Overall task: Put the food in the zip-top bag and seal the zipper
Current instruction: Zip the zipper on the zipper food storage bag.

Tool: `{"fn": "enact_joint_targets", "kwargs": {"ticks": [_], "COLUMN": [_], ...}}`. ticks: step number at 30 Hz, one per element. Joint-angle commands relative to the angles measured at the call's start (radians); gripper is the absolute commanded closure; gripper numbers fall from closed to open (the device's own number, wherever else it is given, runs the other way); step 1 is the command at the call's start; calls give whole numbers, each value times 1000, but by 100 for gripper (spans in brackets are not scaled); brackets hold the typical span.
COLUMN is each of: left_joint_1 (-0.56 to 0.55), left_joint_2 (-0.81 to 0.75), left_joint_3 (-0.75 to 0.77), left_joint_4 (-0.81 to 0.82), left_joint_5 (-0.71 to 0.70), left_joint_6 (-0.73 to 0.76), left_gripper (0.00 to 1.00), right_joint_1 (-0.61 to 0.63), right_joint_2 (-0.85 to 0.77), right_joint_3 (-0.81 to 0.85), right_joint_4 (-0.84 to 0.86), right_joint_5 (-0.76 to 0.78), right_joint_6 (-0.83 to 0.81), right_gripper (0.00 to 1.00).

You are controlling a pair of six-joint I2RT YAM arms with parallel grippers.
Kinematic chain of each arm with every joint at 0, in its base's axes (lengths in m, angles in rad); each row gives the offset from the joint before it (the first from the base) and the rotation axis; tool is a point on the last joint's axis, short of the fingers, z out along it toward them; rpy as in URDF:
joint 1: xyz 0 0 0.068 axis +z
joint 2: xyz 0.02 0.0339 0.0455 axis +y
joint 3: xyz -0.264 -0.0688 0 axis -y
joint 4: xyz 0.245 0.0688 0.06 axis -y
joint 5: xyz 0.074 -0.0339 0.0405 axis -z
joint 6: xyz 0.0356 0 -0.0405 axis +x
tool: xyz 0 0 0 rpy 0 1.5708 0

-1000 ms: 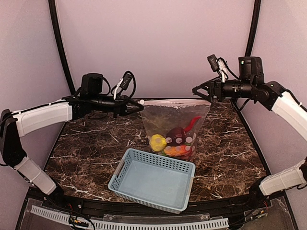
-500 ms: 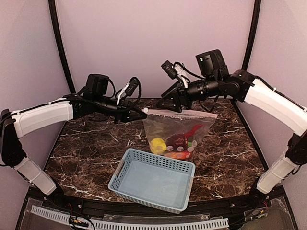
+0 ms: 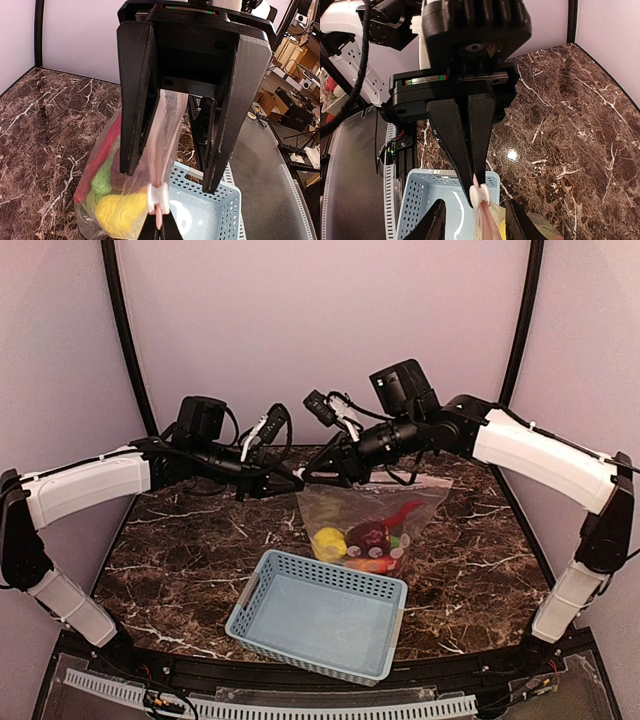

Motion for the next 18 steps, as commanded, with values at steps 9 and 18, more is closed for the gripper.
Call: {"fn": "enact_joint_targets", "kwargs": {"ticks": [9, 18], "left_joint_1": [-9, -9], "left_joint_2": [-43, -47], "left_joint_3": [-16, -15], "left_joint_4": [-21, -33], "left_joint_5": [12, -12], "left_joint_6": [21, 32], "left_gripper": [99, 99], "right_joint_1": [3, 2], "right_joint_2": [58, 58], "right_joint_3": [61, 61], "right_joint_4": [38, 38], "right_joint_5": [-47, -44], "right_joint_6": [20, 19], "right_gripper": [68, 100]}}
